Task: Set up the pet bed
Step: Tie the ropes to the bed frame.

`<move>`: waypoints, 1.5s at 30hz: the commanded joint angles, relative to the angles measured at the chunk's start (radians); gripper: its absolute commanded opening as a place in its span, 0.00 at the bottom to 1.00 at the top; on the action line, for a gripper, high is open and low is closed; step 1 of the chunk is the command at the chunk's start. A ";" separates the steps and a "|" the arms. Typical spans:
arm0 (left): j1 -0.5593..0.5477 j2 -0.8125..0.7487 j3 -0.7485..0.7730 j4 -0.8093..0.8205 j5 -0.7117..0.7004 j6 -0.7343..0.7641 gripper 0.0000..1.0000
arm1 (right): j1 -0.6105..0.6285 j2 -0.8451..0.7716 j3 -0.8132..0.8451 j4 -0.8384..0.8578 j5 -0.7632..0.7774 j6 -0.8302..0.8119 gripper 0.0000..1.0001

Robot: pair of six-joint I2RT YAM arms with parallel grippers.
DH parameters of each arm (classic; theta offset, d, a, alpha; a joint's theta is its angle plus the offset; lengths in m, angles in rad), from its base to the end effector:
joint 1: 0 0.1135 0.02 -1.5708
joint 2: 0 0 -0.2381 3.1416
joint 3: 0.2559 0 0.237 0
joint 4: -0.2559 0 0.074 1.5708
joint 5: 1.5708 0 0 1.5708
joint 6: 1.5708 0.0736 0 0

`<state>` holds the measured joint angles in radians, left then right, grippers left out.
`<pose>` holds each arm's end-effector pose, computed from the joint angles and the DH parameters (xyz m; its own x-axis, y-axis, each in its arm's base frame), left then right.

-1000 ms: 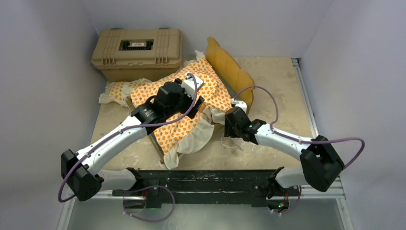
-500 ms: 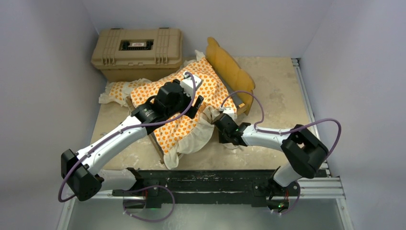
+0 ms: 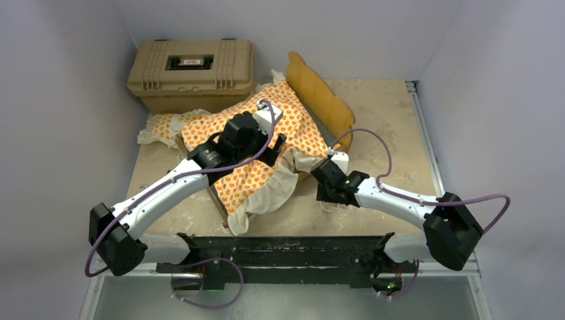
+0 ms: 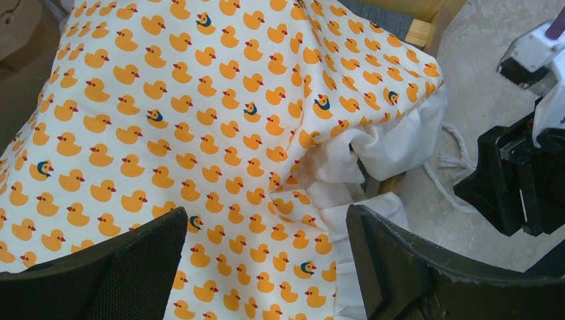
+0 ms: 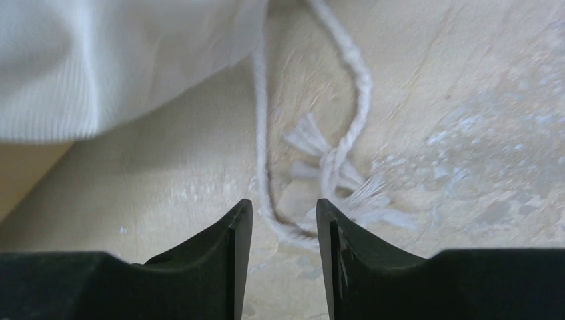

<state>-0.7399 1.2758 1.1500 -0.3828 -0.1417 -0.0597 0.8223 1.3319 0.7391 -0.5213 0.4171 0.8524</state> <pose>0.2389 -0.2041 0.3005 -0.3934 0.2791 -0.8760 0.5539 0.8324 0.0165 0.1917 0.1626 0.1397 -0.8148 0.1342 -0.5640 0.0990 0.9908 0.0927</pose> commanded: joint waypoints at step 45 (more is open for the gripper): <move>-0.313 0.345 0.146 0.067 -0.023 -0.510 0.87 | -0.338 -0.368 0.126 -0.176 -0.104 -0.117 0.00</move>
<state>-1.0573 1.6051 1.2785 -0.3595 -0.1272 -0.5068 0.4885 1.0119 0.8524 -0.6380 0.4080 0.7536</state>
